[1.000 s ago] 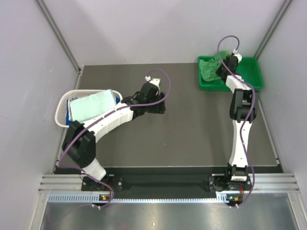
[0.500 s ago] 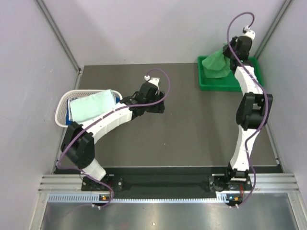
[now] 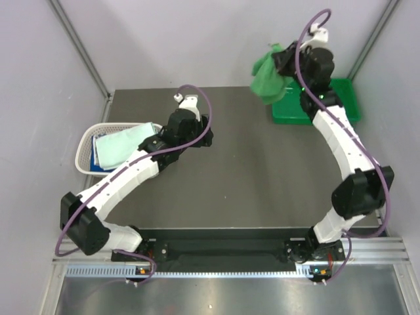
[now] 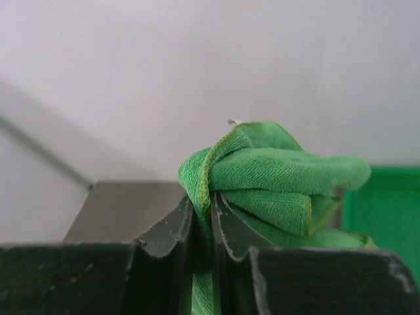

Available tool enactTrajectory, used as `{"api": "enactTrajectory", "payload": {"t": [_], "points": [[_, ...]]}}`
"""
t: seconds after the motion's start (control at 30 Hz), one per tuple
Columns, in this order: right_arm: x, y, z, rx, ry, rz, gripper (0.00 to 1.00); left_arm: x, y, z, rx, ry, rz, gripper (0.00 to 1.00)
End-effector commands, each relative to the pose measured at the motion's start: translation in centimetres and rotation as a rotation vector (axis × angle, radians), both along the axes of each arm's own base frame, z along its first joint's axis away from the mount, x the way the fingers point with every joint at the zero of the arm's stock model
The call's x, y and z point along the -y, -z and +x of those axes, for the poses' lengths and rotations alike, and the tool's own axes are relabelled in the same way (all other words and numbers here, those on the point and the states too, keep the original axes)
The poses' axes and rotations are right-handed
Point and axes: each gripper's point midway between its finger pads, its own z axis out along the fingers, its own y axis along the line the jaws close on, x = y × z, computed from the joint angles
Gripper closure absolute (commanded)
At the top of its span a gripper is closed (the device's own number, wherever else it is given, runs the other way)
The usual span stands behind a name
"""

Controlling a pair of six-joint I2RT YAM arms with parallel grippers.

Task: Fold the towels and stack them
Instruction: Grab crumpled towel, then move the towel to the center of the board

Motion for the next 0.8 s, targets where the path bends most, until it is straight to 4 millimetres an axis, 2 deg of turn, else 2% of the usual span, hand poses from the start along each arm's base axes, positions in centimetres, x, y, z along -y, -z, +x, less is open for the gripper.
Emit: {"api": "enactTrajectory", "payload": {"t": [0.0, 0.03, 0.07, 0.1, 0.13, 0.17, 0.2, 0.23, 0.27, 0.3, 0.33, 0.37, 0.43, 0.53, 0.67, 0.7, 0.73, 0.77], "points": [[-4.5, -1.5, -5.9, 0.053, -0.117, 0.032, 1.0, -2.2, -1.6, -0.5, 0.038, -0.05, -0.014, 0.37], [-5.6, 2.1, -6.8, -0.015, -0.135, 0.027, 1.0, -2.3, -1.7, -0.6, 0.038, -0.055, -0.022, 0.36], [-7.1, 2.0, -9.2, -0.008, -0.151, 0.03, 1.0, -2.5, -1.9, -0.9, 0.044, -0.057, -0.031, 0.36], [-7.7, 3.4, -10.4, -0.03, -0.154, 0.024, 0.94, -2.7, -1.1, -1.0, 0.029, -0.059, -0.028, 0.36], [-8.0, 9.1, -11.5, -0.137, -0.138, 0.013, 0.92, -2.6, -0.8, -1.2, 0.019, -0.058, -0.036, 0.36], [-9.4, 11.3, -13.3, -0.163, -0.173, 0.015, 0.89, -2.6, -0.4, -1.4, 0.009, -0.056, -0.039, 0.36], [-9.4, 12.1, -15.0, -0.153, -0.186, 0.028, 0.8, -2.4, 0.8, -1.8, -0.019, -0.041, -0.037, 0.35], [-10.0, 17.9, -17.2, -0.254, -0.199, 0.005, 0.74, -2.2, 1.6, -1.9, -0.036, -0.04, -0.04, 0.35], [-9.8, 20.0, -18.3, -0.281, -0.191, -0.004, 0.69, -2.1, 2.0, -1.9, -0.043, -0.035, -0.048, 0.35], [-9.6, 21.8, -19.3, -0.309, -0.19, -0.014, 0.63, -2.1, 3.3, -2.1, -0.064, -0.033, -0.042, 0.35], [-8.8, 25.7, -20.8, -0.398, -0.178, -0.046, 0.62, -1.7, 4.0, -2.3, -0.086, -0.023, -0.051, 0.34], [-8.7, 26.7, -21.8, -0.412, -0.186, -0.05, 0.61, -1.5, 5.1, -2.3, -0.106, -0.017, -0.048, 0.34], [-7.9, 29.3, -23.3, -0.465, -0.184, -0.069, 0.57, -0.6, 5.9, -2.6, -0.136, 0.019, -0.073, 0.34], [-7.0, 30.0, -24.7, -0.48, -0.17, -0.073, 0.52, 1.2, 7.5, -3.2, -0.205, 0.076, -0.109, 0.35], [-5.4, 30.5, -25.6, -0.479, -0.12, -0.069, 0.49, 3.7, 7.9, -3.9, -0.236, 0.173, -0.136, 0.37], [-5.3, 30.5, -25.7, -0.477, -0.118, -0.064, 0.49, 4.5, 7.9, -4.2, -0.232, 0.191, -0.124, 0.37], [-5.1, 30.7, -25.8, -0.476, -0.118, -0.059, 0.49, 4.9, 8.8, -4.2, -0.25, 0.195, -0.098, 0.37], [-5.2, 30.6, -26.0, -0.473, -0.125, -0.048, 0.49, 5.3, 8.6, -3.8, -0.244, 0.19, -0.09, 0.37]]}}
